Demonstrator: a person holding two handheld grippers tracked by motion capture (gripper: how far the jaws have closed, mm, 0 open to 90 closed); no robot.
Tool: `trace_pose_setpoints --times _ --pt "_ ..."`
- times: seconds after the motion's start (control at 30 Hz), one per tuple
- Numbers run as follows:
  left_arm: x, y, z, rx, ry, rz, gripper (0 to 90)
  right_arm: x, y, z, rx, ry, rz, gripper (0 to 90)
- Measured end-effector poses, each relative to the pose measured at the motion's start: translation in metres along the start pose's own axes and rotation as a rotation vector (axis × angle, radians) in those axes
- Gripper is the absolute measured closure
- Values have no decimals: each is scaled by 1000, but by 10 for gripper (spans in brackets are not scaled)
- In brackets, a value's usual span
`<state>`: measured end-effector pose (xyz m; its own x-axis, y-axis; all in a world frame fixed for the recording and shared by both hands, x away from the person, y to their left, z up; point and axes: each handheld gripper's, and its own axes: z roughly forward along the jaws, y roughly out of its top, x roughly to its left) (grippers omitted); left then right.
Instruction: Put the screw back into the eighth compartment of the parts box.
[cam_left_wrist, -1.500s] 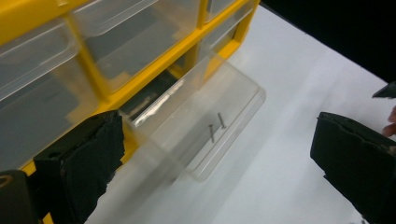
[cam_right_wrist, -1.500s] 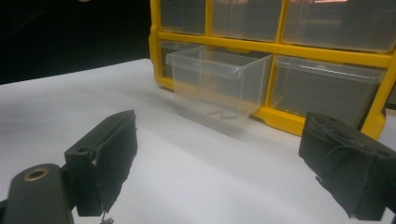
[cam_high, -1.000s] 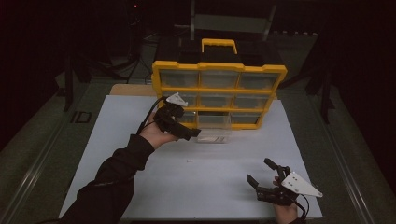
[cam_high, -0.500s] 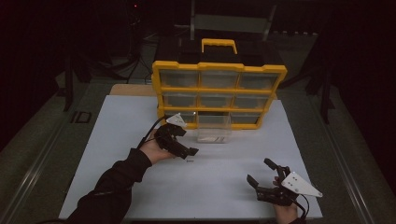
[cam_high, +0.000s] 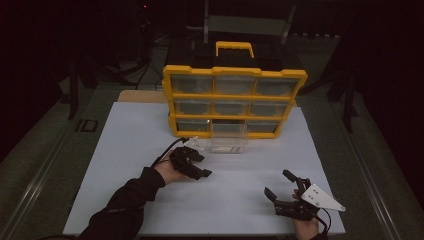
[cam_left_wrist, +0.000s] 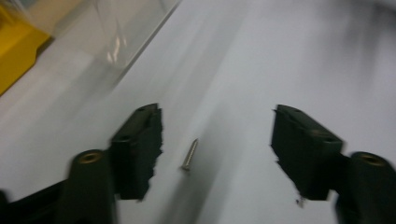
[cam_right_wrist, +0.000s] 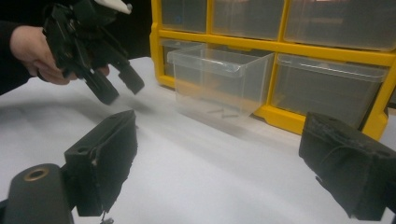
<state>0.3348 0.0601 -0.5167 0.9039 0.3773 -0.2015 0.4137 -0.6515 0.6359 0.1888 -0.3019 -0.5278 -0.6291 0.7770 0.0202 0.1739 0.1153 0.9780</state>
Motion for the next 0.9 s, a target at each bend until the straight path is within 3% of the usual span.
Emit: trace_pose_setpoints --times 0.17,0.7,0.9 --pt "2 -4 7 20 7 12 508 0 0 0 1 1 2 116" --pt "6 -12 27 110 58 56 744 -1 0 0 1 0 2 116" --pt "4 -11 28 117 73 73 801 0 0 0 2 0 0 116"
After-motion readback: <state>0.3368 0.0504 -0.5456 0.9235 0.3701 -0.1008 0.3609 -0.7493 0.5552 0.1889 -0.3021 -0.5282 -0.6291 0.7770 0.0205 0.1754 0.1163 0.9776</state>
